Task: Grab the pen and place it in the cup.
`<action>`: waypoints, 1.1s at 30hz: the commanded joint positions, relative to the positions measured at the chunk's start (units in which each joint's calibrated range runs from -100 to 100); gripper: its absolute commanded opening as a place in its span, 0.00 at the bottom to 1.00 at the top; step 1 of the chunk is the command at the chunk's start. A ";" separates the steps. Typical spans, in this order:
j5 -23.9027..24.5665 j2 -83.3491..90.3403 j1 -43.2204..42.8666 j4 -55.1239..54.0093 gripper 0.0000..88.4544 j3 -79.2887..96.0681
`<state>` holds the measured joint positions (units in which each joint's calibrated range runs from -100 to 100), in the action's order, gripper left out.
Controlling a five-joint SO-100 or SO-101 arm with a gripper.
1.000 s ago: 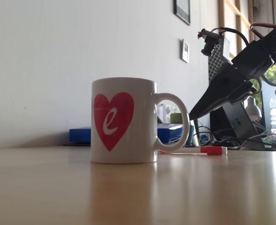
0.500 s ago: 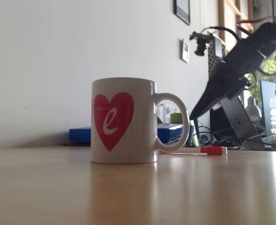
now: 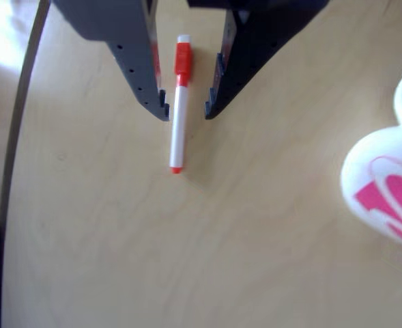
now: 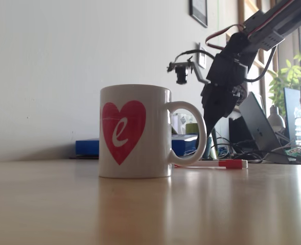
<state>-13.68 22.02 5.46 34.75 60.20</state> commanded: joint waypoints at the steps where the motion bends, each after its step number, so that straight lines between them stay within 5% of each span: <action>1: -1.82 -2.02 0.09 -0.47 0.17 -3.38; 33: -3.61 -14.64 1.92 1.43 0.16 -12.89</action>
<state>-17.54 8.55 6.79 35.08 50.62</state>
